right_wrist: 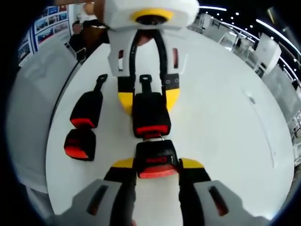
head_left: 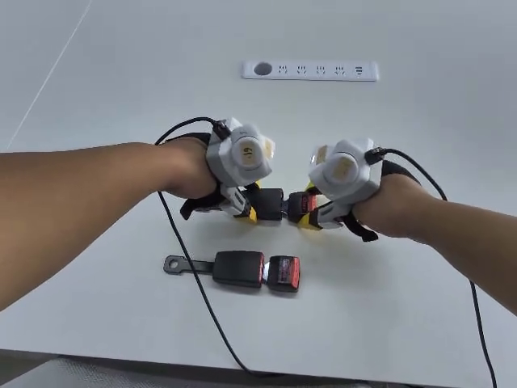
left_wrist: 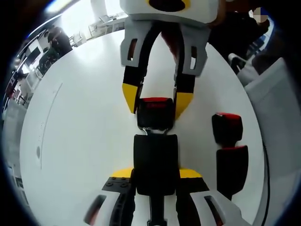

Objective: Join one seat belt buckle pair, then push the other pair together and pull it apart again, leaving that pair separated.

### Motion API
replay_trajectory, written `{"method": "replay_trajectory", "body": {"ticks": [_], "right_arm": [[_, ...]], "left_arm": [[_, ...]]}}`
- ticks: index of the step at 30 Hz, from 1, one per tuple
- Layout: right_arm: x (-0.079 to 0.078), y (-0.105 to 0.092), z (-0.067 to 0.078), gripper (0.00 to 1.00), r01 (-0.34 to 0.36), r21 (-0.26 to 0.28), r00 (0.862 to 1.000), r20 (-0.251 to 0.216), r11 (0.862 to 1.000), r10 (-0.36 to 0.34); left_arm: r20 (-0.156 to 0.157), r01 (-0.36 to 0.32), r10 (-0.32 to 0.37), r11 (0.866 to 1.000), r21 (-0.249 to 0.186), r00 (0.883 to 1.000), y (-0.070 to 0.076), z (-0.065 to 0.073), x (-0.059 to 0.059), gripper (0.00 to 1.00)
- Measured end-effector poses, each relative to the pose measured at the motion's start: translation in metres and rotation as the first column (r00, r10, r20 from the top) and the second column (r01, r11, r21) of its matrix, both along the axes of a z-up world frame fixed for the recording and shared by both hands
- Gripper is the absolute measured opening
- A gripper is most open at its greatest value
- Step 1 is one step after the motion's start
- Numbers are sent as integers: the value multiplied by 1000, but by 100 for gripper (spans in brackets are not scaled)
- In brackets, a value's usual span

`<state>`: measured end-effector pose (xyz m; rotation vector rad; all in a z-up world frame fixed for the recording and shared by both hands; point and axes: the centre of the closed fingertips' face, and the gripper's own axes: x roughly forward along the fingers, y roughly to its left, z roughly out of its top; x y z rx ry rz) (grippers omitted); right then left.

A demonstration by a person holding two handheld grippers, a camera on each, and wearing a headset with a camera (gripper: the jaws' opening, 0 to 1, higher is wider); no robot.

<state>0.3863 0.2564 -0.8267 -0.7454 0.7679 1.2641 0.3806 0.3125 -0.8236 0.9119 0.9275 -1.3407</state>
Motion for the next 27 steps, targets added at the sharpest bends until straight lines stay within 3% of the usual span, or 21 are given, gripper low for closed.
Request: {"method": "replay_trajectory", "body": {"ticks": [8, 16, 27], "right_arm": [[2, -15, 0, 34, 9, 11, 1000, 1, 1000, -9], [-5, -32, 5, 34, 41, 23, 999, 1, 999, -41], [-13, -85, 6, 35, 116, 16, 993, 6, 993, -116]], "left_arm": [[-2, -15, 15, 1000, -17, 1000, 2, 1, 0, 33], [-4, -9, 9, 1000, 13, 1000, 2, 2, -1, 33], [-5, -21, 21, 1000, -3, 1000, 3, 1, 0, 33]]}}
